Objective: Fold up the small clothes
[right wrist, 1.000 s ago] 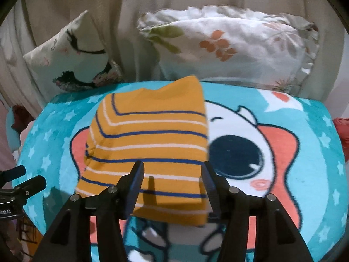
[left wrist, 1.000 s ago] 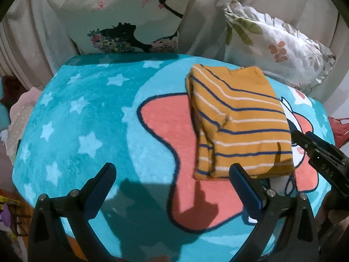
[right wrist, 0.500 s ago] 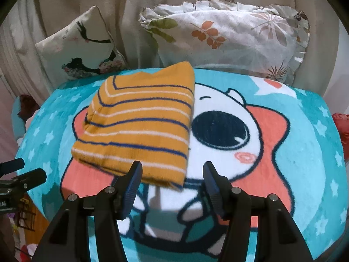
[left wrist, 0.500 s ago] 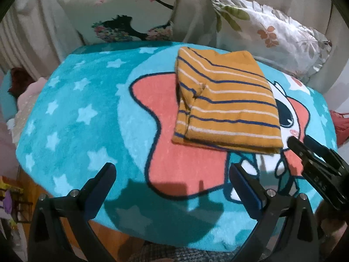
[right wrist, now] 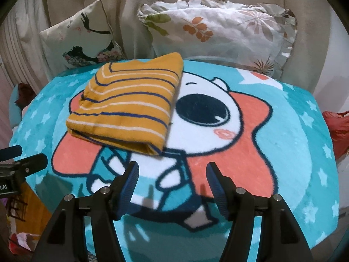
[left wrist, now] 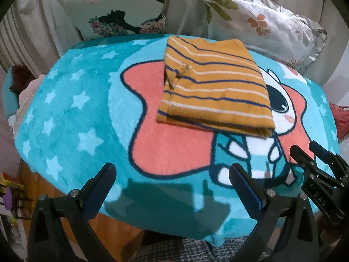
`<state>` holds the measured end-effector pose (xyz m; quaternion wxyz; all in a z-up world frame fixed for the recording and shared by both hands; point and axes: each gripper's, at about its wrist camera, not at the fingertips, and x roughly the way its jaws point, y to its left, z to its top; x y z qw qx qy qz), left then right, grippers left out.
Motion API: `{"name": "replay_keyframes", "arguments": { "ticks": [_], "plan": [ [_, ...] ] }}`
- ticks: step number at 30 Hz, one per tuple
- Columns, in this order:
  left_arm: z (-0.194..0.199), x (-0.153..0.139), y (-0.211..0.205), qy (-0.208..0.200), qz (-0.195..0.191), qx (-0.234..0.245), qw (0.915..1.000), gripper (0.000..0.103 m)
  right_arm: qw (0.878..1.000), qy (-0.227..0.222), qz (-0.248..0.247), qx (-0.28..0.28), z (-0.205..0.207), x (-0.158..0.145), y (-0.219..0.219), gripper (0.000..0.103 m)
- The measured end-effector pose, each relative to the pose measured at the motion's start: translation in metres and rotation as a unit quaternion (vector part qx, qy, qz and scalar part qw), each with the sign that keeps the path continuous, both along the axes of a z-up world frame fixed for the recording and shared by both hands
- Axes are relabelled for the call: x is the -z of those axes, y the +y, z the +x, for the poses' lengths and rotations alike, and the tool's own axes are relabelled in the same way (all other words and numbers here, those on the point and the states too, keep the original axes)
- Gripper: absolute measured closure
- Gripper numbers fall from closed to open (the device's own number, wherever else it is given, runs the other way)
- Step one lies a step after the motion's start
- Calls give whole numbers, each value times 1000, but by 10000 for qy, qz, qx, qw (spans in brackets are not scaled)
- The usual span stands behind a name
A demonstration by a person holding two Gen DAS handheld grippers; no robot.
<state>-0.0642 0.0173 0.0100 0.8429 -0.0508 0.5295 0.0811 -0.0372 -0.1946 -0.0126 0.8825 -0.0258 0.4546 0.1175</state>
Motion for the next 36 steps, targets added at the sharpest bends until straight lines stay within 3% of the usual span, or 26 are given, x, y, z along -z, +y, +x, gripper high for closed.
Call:
{"name": "replay_keyframes", "arguments": {
  "ticks": [19, 36],
  "plan": [
    [-17, 9, -5, 184, 108, -193, 9996, 0, 9997, 71, -83, -207, -11, 8, 4, 32],
    [-6, 21, -22, 356, 28, 53, 9993, 0, 9995, 243, -191, 19, -5, 17, -13, 31]
  ]
}}
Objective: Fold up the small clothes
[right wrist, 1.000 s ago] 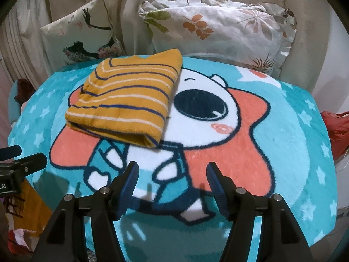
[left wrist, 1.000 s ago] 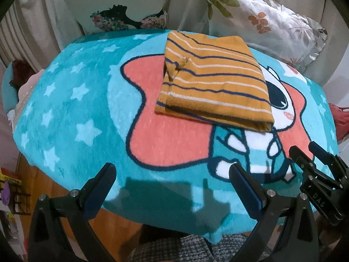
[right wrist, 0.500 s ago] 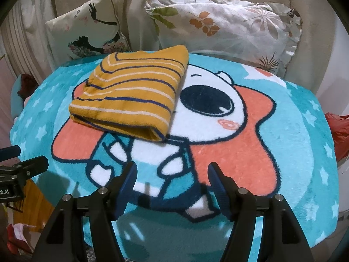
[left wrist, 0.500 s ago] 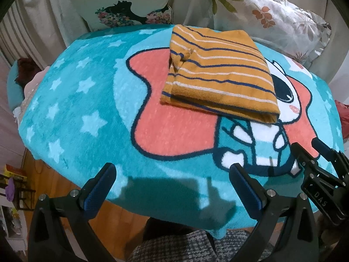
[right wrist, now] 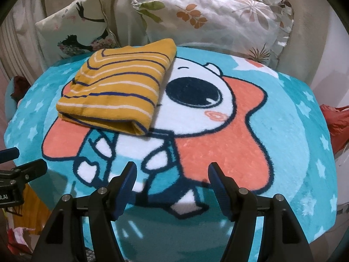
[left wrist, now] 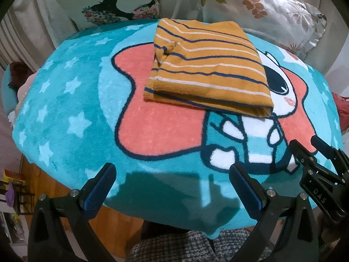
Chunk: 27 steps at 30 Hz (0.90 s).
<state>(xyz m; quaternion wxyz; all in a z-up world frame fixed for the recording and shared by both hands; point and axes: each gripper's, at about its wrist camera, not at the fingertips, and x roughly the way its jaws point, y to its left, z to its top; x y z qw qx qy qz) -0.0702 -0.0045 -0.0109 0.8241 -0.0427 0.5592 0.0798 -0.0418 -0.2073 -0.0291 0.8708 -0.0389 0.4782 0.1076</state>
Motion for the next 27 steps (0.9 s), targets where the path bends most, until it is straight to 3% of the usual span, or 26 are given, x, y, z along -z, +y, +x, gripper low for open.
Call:
{"name": "replay_keyframes", "arguments": {
  "ticks": [19, 27],
  "plan": [
    [6, 8, 9, 175, -123, -157, 9996, 0, 9997, 117, -145, -138, 10, 6, 14, 29],
    [9, 12, 10, 241, -161, -182, 9994, 0, 9978, 192, -618, -170, 13, 12, 20, 29]
  ]
}}
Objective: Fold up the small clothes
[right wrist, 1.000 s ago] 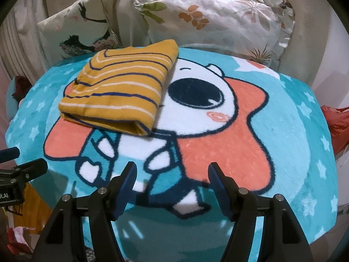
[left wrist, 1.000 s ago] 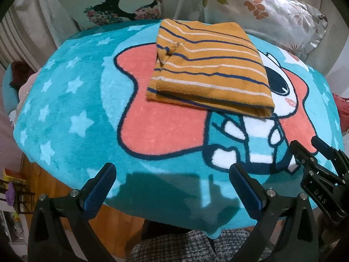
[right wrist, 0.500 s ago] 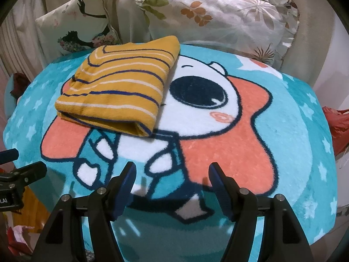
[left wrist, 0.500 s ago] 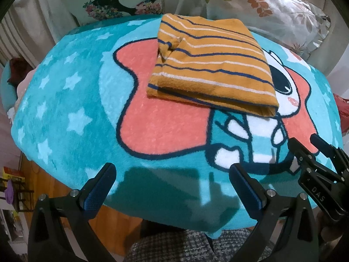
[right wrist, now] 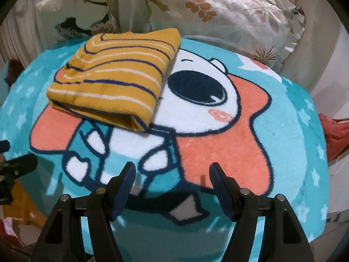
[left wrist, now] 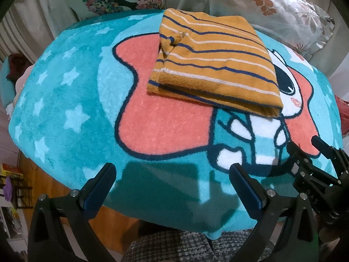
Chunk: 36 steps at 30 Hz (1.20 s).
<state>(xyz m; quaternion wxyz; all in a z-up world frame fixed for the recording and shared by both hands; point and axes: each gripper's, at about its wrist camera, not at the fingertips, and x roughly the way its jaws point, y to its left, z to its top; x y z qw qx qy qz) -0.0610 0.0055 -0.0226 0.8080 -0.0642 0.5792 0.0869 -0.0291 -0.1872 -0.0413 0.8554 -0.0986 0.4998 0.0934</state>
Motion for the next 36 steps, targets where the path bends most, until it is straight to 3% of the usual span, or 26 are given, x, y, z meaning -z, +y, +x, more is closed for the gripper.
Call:
{"name": "replay_keyframes", "arguments": {
  "ticks": [7, 36],
  "plan": [
    [3, 2, -3, 51, 25, 4, 10000, 0, 9990, -9, -437, -68, -1, 3, 4, 28],
    [-5, 1, -16, 16, 59, 109, 9999, 0, 9953, 103, -948, 145, -4, 11, -10, 26]
  ]
}}
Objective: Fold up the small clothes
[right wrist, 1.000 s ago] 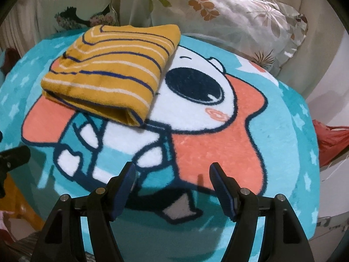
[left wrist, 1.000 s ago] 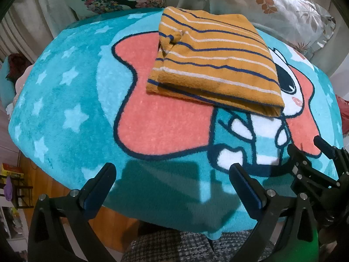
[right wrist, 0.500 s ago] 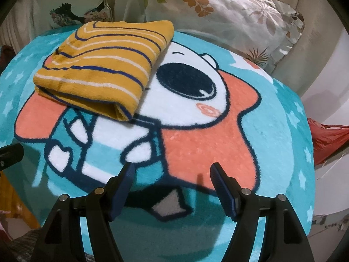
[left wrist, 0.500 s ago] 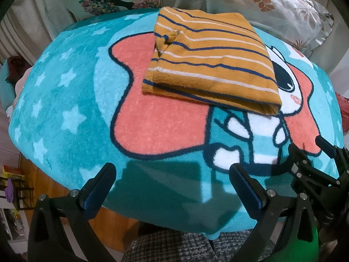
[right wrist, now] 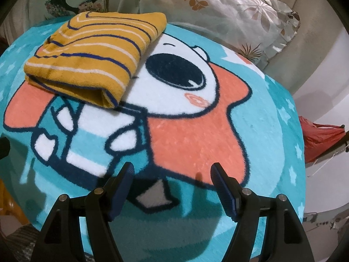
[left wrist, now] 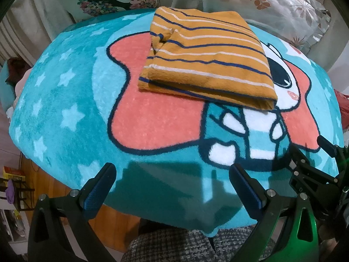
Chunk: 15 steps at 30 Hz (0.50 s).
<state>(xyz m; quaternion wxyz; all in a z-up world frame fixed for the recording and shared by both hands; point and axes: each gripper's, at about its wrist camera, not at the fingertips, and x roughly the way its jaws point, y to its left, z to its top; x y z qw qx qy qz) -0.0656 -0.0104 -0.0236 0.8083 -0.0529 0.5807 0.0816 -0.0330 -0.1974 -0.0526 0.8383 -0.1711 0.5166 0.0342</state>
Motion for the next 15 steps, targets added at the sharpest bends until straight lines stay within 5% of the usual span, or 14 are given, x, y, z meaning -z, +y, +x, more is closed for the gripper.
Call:
{"name": "replay_keyframes", "arguments": {
  "ticks": [15],
  "plan": [
    [-8, -4, 0, -48, -50, 10, 10000, 0, 9991, -423, 52, 8, -12, -18, -1, 26]
  ]
}}
